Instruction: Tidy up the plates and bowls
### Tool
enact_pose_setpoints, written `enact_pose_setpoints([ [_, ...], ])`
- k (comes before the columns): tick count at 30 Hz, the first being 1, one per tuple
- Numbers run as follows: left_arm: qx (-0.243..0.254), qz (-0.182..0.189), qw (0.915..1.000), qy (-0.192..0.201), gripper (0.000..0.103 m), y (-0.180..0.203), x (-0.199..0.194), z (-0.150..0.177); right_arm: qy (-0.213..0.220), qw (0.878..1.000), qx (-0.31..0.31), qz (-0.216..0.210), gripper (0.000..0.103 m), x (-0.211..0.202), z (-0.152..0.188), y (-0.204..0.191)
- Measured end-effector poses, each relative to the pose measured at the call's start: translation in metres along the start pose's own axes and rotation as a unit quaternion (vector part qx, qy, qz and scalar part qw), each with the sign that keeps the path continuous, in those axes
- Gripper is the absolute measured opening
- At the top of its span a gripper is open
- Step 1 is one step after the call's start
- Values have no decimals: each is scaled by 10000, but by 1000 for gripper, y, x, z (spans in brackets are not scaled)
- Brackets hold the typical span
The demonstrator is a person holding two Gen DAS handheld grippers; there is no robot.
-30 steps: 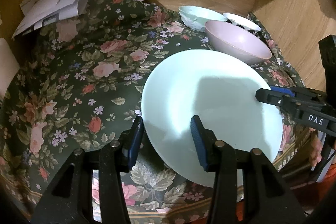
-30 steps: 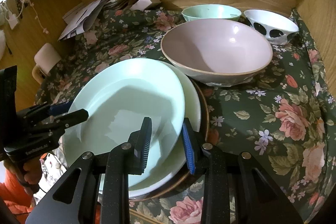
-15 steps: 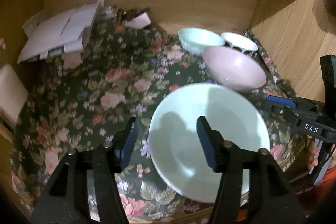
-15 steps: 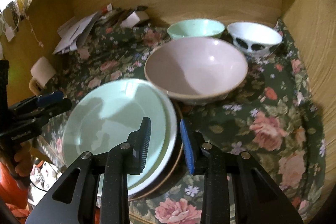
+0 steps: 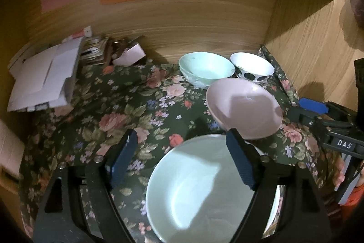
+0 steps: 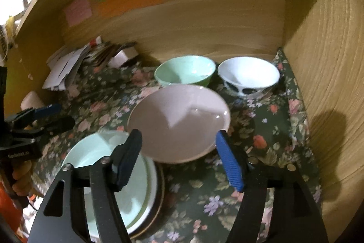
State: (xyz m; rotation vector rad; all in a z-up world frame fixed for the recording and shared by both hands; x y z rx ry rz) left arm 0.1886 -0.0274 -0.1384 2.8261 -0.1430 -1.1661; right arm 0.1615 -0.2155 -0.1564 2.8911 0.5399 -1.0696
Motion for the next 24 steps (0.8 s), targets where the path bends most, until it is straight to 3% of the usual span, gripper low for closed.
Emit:
enact_pose_setpoints([
  [6,190,45,9997,-127,81,12,27,-14,-65,9999,40,101,65,14,-6,14],
  [20,100,193,9969,-754,80,29,102,-18,-378,9980,457,214,65,58,-2,50],
  [24,84,231,9954,-925,68,35,118,-17,-551,9970,515,169,62,74,5,54],
])
Point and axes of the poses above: each gripper's, at about its wrist camera, not at the fingertips, and x roughly the way its jaws point, y to its right, z to its underside, the point moved 4 cm from there along x, roughly the way its jaws point, and after that the axes turned 6 degrees about -x, right-handed, at the moved point
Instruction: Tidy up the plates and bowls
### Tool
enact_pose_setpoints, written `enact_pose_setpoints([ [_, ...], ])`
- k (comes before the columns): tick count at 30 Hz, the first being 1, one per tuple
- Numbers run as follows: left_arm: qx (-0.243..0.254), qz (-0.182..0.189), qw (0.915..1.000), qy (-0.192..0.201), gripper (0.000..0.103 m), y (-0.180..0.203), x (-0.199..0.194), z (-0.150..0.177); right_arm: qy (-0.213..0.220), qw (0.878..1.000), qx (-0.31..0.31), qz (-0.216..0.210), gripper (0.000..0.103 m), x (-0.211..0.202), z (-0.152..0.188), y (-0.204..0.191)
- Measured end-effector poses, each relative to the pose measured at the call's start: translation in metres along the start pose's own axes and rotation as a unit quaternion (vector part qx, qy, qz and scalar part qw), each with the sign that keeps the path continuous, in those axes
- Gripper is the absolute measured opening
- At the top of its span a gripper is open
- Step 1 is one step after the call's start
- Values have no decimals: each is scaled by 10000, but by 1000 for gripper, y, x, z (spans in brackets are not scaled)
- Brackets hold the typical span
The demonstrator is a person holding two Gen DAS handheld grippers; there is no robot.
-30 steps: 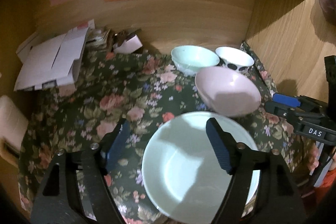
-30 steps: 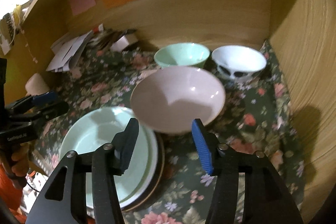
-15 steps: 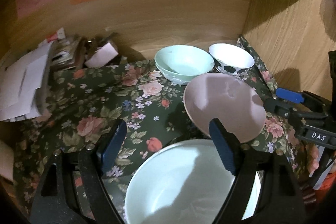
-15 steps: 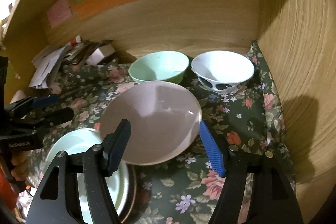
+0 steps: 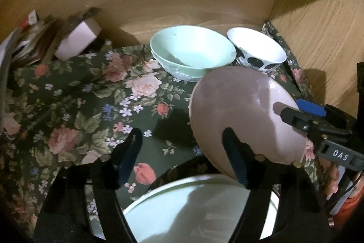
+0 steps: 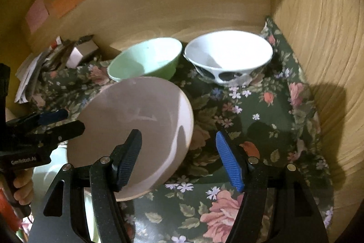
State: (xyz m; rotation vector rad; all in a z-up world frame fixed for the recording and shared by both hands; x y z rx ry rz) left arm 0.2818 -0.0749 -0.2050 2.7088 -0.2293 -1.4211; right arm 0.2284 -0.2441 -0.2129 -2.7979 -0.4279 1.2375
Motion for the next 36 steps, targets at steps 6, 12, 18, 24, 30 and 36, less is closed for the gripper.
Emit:
enact_pose_setpoints([
  [6,139,105,9996,-227,48,10,17,2,-138,9998,52,-96,45,13,5,2],
  [12,278,154,9991,-280,35,17,23,4,-299,9991,104,-288,34,22,8,-1],
  [18,350,206,9987,-293,22,24,28,3,-400,9982,53,-441,29,27,8,-10],
  [24,365,163,9989,-256,22,26,29,4,-393,9979,174,-475,26,24,8,-10],
  [30,351,241,9990,-160,22,24,15,5,-312,9981,230,-484,26,14,9,-8],
  [36,333,327,9989,95,22,23,-9,2,-94,9987,157,-466,26,-6,3,-14],
])
Point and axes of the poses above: each gripper's, at about its wrist camera, not at the fingertips, and x roughly the way its jaws point, y to its right, z to its underside, the point moved 4 cm from there along x, roughly the way its jaws point, and after that the axes turned 6 degrees about -x, right-handed, at the moved point
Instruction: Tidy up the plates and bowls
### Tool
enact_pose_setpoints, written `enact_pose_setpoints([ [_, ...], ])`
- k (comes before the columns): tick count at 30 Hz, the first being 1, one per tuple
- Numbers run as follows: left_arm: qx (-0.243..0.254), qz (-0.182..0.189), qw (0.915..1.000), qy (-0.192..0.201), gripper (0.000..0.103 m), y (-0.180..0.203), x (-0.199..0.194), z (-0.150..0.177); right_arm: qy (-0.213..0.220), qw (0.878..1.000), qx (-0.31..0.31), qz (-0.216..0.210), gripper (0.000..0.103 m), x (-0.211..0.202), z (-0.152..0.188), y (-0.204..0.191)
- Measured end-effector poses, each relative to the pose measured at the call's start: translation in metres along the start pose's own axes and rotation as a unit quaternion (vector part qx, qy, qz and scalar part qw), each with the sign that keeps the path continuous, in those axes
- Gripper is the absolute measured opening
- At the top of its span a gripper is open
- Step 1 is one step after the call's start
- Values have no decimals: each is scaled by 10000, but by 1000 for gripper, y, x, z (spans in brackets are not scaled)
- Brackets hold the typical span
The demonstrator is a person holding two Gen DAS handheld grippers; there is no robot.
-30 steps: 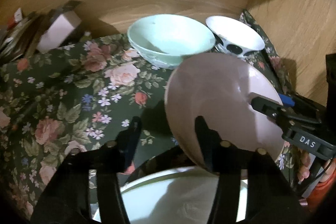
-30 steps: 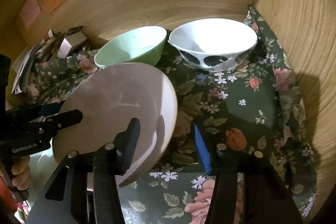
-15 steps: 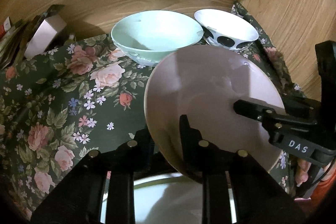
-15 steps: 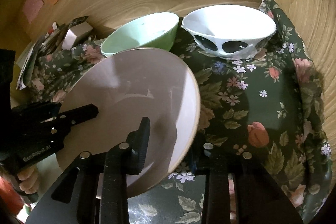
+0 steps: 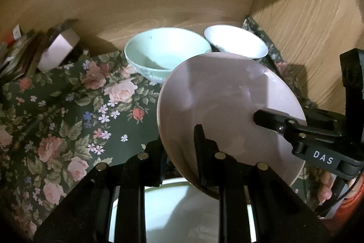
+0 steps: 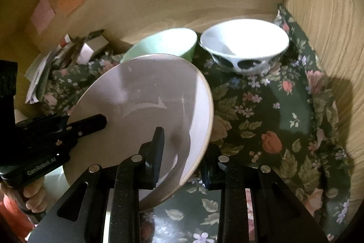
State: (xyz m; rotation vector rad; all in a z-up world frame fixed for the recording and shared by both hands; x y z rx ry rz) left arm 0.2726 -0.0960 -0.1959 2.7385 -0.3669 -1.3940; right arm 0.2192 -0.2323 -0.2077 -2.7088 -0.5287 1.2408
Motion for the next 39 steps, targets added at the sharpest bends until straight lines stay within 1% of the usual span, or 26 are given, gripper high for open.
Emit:
enact_pose_setpoints([
  [8,-115,55,9994,324,22,-7,-38,2,279,9994,-225,8,26,-23,-6,-20],
  [15,-205,-23,9981,572,22,-20,-70,12,443,9981,-430,-43,25,-36,-8,-47],
  [19,-283,-99,9972,690,22,-31,-88,21,471,9975,-510,-141,21,-36,-8,-63],
  [26,-507,-286,9947,850,22,-58,-116,41,499,9950,-804,-307,19,-34,-5,-99],
  [39,-1032,-712,9865,1049,22,-118,-160,87,399,9866,-1366,-799,18,-18,6,-176],
])
Point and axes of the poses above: each gripper's, at about its wrist camera, not at the fingertips, and x roughly the way its jaws point, y to its right, z to its underside, the point moved 4 cm from there along x, roughly the way its jaws point, and after that the axes turned 6 degrees about -x, right-handed, at the moved point
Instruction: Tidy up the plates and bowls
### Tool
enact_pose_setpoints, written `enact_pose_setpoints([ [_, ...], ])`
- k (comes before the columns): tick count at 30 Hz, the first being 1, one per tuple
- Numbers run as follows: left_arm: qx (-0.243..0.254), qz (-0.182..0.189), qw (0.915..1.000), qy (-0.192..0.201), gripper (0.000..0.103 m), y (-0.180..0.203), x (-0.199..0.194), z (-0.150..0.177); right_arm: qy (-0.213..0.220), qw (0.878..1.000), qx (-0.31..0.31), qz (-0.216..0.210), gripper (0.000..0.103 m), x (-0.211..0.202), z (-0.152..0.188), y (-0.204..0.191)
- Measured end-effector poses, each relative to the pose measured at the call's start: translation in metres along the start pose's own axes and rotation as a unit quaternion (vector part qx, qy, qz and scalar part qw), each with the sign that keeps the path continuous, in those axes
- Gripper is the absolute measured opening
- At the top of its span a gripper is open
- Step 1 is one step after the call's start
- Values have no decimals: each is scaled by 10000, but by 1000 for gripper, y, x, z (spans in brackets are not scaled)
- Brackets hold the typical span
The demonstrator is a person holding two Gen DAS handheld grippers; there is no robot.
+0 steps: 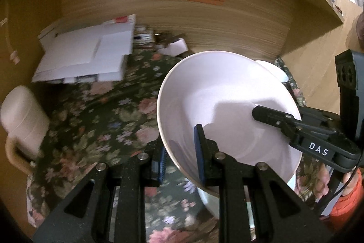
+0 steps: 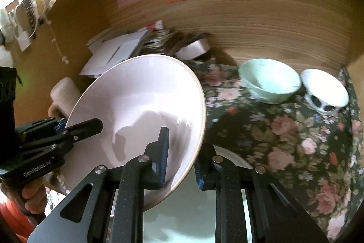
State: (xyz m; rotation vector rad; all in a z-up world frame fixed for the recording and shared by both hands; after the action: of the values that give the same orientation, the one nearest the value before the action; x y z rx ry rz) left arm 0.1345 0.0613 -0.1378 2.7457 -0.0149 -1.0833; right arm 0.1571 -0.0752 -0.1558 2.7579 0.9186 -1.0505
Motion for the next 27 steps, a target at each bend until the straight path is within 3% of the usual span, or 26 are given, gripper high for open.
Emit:
enact_pose_setpoints([
  [16,-533,-477,9974,59,22,-80,-33,36,-362,9964,-503,-586,18,41,3,-78],
  [27,-802,-470,9956,-147,22,-111,-23,59,-788,9929,-617,-649,18,69,17,-101],
])
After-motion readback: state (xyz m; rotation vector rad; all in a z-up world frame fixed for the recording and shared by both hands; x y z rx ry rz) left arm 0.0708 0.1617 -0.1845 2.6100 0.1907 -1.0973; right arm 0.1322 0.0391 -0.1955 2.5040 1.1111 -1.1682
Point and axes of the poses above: each gripper's, at about its wrist camera, not at the fingertips, and x roughly the way its jaws point, y to its right, z to its underside, the point moved 4 cm from there along x, roughly the way its jaws point, and after that the axes turned 6 degrees about -x, right-handed, at the moved point
